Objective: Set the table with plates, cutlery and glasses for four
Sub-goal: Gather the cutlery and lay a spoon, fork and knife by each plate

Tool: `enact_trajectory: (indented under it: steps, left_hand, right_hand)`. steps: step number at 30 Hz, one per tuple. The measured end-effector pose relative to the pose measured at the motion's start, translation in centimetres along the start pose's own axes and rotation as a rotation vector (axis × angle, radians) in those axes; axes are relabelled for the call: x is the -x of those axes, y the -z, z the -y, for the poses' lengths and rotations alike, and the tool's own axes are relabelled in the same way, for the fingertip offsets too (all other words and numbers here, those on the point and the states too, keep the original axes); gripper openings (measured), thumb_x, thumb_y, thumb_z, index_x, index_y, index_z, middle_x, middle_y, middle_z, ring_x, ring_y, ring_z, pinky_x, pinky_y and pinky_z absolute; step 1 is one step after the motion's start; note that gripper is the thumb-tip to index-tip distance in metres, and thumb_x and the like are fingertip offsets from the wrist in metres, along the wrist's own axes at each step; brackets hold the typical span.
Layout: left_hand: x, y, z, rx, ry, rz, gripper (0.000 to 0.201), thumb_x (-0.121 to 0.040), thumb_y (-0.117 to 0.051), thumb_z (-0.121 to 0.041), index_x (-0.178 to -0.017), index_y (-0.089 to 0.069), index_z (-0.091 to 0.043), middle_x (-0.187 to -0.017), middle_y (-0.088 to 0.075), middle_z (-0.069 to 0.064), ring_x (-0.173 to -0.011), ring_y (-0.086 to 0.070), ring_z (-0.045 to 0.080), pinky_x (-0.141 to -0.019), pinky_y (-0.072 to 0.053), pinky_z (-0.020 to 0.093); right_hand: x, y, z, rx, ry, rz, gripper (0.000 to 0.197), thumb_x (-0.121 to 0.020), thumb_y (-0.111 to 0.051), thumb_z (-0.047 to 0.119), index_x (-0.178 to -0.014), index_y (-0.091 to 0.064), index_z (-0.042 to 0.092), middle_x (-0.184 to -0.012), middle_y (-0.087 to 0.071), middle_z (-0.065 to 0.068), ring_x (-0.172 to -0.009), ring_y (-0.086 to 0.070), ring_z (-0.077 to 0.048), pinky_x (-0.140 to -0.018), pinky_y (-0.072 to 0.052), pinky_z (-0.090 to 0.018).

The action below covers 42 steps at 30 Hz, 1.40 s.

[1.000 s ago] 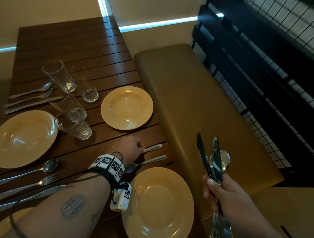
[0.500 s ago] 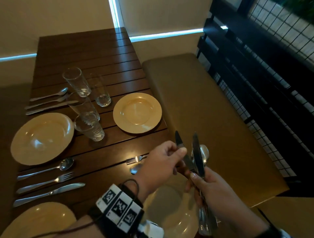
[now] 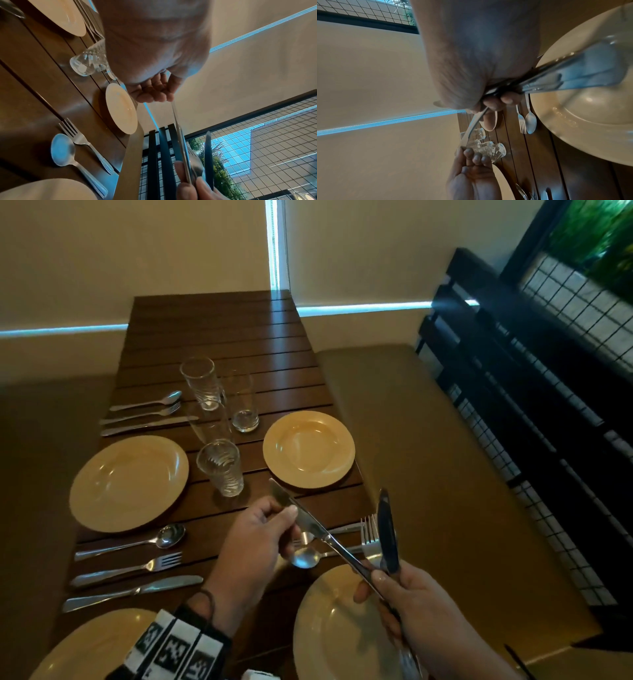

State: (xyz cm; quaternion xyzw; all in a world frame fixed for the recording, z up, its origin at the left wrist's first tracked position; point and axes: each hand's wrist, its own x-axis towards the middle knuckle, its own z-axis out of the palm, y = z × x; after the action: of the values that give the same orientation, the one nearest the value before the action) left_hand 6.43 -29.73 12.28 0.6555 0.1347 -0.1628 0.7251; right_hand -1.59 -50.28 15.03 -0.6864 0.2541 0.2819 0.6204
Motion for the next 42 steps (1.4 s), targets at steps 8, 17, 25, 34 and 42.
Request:
enact_trajectory:
  steps: [8,17,25,34,42]
  left_hand:
    - [2.5,1.1,0.6,-1.116,-0.943,0.173,0.023,-0.09,-0.061,-0.044,-0.11,-0.07,-0.035,-0.105,-0.062,-0.016,-0.094,-0.051,0.001,-0.081,-0.046,0.025]
    - [-1.8,-1.4,1.2,-1.341,-1.014,0.571,0.016,-0.091,-0.065,-0.042,-0.1,-0.076,-0.034,-0.095,-0.067,-0.014,-0.086,-0.053,0.01,-0.078,-0.049,0.032]
    - [-8.8,-3.2,2.5,-1.338,-0.646,0.428,0.025,-0.098,-0.063,-0.035,-0.12,-0.075,-0.03,-0.113,-0.067,-0.01,-0.107,-0.055,0.012,-0.097,-0.047,0.034]
    - [-15.2,-5.5,5.8,-1.454,-0.296,0.276,0.023,-0.099,-0.063,-0.037,-0.114,-0.077,-0.028,-0.114,-0.068,-0.002,-0.111,-0.063,0.022,-0.091,-0.055,0.038]
    - [-16.7,-4.9,7.3,-1.494,-0.16,0.255,0.021,-0.094,-0.067,-0.037,-0.096,-0.082,-0.023,-0.096,-0.072,-0.001,-0.095,-0.068,0.022,-0.084,-0.06,0.041]
  right_hand:
    - [-1.1,-0.9,-0.1,0.033,-0.013,-0.048,0.037,-0.102,-0.046,0.018,-0.078,-0.07,0.005,-0.047,-0.04,-0.002,-0.042,-0.032,-0.015,-0.045,-0.025,-0.028]
    - [-0.8,0.4,-0.5,-0.039,-0.015,-0.087,0.025,-0.102,-0.044,0.01,-0.103,-0.068,0.003,-0.045,-0.057,-0.001,-0.041,-0.039,-0.021,-0.042,-0.031,-0.028]
    - [-0.4,6.1,-2.8,-0.172,-0.049,-0.411,0.023,-0.101,-0.048,0.015,-0.099,-0.071,0.013,-0.09,-0.077,-0.007,-0.036,-0.043,-0.015,-0.038,-0.035,-0.025]
    - [0.8,9.1,-4.5,-0.177,-0.107,-0.363,0.022,-0.1,-0.048,0.018,-0.101,-0.069,0.013,-0.077,-0.074,-0.009,-0.041,-0.044,-0.017,-0.041,-0.036,-0.029]
    - [0.5,10.0,-4.9,-0.211,-0.126,-0.345,0.022,-0.1,-0.047,0.016,-0.102,-0.068,0.011,-0.078,-0.073,-0.014,-0.039,-0.042,-0.016,-0.038,-0.036,-0.027]
